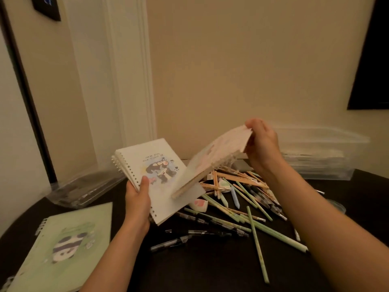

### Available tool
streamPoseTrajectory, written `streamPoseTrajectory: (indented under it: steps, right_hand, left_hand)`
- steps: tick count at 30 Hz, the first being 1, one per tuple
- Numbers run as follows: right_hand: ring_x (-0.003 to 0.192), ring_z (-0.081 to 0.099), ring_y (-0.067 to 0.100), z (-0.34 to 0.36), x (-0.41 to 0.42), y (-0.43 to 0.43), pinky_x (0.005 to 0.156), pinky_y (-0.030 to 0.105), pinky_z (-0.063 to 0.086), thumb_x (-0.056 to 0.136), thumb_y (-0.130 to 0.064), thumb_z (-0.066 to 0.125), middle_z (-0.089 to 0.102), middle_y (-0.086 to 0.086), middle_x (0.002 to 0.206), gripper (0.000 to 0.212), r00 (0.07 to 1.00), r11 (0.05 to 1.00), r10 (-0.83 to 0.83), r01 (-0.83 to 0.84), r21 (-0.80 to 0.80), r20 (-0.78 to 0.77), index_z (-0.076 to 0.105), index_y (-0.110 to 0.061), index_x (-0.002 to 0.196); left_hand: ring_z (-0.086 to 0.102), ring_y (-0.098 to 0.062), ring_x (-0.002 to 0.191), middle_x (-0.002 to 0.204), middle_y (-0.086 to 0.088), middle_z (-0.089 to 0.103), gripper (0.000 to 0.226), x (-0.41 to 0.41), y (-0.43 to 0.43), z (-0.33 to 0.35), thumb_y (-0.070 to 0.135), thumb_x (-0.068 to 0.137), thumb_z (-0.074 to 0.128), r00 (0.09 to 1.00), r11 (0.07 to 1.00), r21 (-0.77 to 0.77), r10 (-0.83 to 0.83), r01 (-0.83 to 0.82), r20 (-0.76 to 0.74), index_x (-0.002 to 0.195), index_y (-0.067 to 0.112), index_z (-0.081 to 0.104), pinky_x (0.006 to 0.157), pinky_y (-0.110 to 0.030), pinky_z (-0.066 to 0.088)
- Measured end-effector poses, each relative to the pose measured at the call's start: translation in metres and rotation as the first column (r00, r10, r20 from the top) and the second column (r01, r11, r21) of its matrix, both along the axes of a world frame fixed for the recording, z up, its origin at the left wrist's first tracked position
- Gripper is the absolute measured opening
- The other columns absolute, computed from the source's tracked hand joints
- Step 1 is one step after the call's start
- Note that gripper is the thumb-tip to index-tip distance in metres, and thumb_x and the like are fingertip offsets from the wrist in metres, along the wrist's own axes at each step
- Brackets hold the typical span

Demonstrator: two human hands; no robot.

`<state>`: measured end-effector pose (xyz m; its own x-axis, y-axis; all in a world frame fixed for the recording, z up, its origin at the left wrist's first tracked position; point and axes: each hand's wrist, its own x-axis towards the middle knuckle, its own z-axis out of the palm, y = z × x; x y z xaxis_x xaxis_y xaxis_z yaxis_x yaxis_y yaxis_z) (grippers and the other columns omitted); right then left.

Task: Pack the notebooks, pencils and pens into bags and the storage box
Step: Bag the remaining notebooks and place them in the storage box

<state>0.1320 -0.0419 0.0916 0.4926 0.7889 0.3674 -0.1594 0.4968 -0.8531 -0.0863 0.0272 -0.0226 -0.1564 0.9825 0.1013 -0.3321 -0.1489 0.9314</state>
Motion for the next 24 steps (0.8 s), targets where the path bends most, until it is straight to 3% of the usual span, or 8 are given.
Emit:
streamPoseTrajectory:
  steps: [2, 6, 11, 13, 16, 19, 21, 24]
  right_hand:
    - [0.037, 0.041, 0.007, 0.012, -0.001, -0.002, 0.038, 0.019, 0.031, 0.09, -0.006, 0.05, 0.048, -0.007, 0.041, 0.018, 0.999, 1.0, 0.027, -0.027, -0.001, 0.031, 0.048, -0.012, 0.074]
    - [0.038, 0.042, 0.009, 0.026, -0.009, 0.0, 0.036, 0.016, 0.034, 0.087, -0.015, 0.062, 0.053, -0.001, 0.042, 0.012, 0.994, 0.985, 0.052, -0.034, -0.167, 0.1, 0.055, -0.006, 0.083]
    - [0.044, 0.061, 0.01, 0.029, -0.027, 0.017, 0.045, 0.017, 0.051, 0.088, -0.019, 0.065, 0.066, 0.007, 0.057, 0.019, 0.991, 0.963, 0.12, -0.129, -0.235, -0.056, 0.057, -0.002, 0.085]
    - [0.051, 0.066, 0.015, 0.028, -0.035, 0.026, 0.05, 0.019, 0.056, 0.089, -0.013, 0.064, 0.069, 0.013, 0.069, 0.016, 0.98, 0.957, 0.142, -0.173, -0.233, -0.142, 0.057, 0.001, 0.084]
    - [0.054, 0.068, 0.016, 0.024, -0.046, 0.042, 0.055, 0.02, 0.057, 0.088, -0.002, 0.061, 0.068, 0.014, 0.069, 0.013, 0.979, 0.955, 0.126, -0.163, -0.246, -0.162, 0.059, 0.005, 0.076]
    - [0.062, 0.069, 0.017, 0.02, -0.052, 0.053, 0.064, 0.022, 0.059, 0.089, 0.003, 0.056, 0.069, 0.015, 0.074, 0.016, 0.984, 0.955, 0.097, -0.134, -0.265, -0.149, 0.061, 0.006, 0.074]
    - [0.066, 0.069, 0.019, 0.018, -0.056, 0.057, 0.069, 0.025, 0.059, 0.089, 0.004, 0.054, 0.069, 0.016, 0.076, 0.018, 0.986, 0.955, 0.083, -0.119, -0.27, -0.144, 0.062, 0.006, 0.073]
    - [0.065, 0.068, 0.018, 0.011, -0.067, 0.06, 0.07, 0.025, 0.058, 0.09, 0.004, 0.052, 0.068, 0.015, 0.073, 0.021, 0.984, 0.958, 0.089, -0.126, -0.256, -0.154, 0.061, 0.005, 0.071]
  left_hand:
    - [0.061, -0.011, 0.088, 0.113, 0.002, 0.06, 0.035, 0.001, 0.0, 0.005, 0.024, 0.099, 0.044, 0.999, 0.999, 0.04, -0.007, 0.008, -0.034, 0.134, 0.024, 0.04, 0.068, -0.031, 0.049]
    - [0.06, -0.006, 0.089, 0.107, 0.009, 0.06, 0.035, 0.009, -0.006, 0.012, 0.024, 0.099, 0.044, 0.99, 0.989, 0.138, -0.039, 0.058, -0.134, 0.134, 0.023, 0.04, 0.067, -0.025, 0.049]
    - [0.062, -0.013, 0.101, 0.112, 0.007, 0.062, 0.025, 0.02, -0.016, 0.012, 0.024, 0.097, 0.045, 0.973, 0.958, 0.22, -0.143, 0.183, -0.183, 0.12, 0.034, 0.046, 0.077, -0.033, 0.053]
    - [0.064, -0.017, 0.102, 0.113, 0.004, 0.064, 0.023, 0.023, -0.02, 0.012, 0.026, 0.096, 0.047, 0.966, 0.948, 0.213, -0.21, 0.239, -0.15, 0.113, 0.041, 0.049, 0.082, -0.038, 0.054]
    - [0.067, -0.021, 0.101, 0.112, -0.002, 0.068, 0.024, 0.026, -0.027, 0.013, 0.034, 0.097, 0.042, 0.935, 0.922, 0.157, -0.353, 0.353, -0.029, 0.118, 0.037, 0.052, 0.084, -0.045, 0.053]
    - [0.068, -0.022, 0.099, 0.109, -0.003, 0.07, 0.04, 0.027, -0.032, 0.013, 0.049, 0.095, 0.03, 0.893, 0.892, 0.108, -0.446, 0.438, 0.061, 0.119, 0.03, 0.055, 0.082, -0.042, 0.054]
    - [0.067, -0.025, 0.099, 0.111, -0.006, 0.069, 0.047, 0.027, -0.033, 0.012, 0.052, 0.086, 0.038, 0.888, 0.886, 0.119, -0.456, 0.447, 0.058, 0.122, 0.026, 0.053, 0.081, -0.043, 0.055]
    - [0.069, -0.026, 0.094, 0.107, -0.007, 0.07, 0.054, 0.027, -0.033, 0.011, 0.041, 0.07, 0.062, 0.914, 0.91, 0.101, -0.405, 0.401, 0.018, 0.119, 0.02, 0.052, 0.078, -0.042, 0.056]
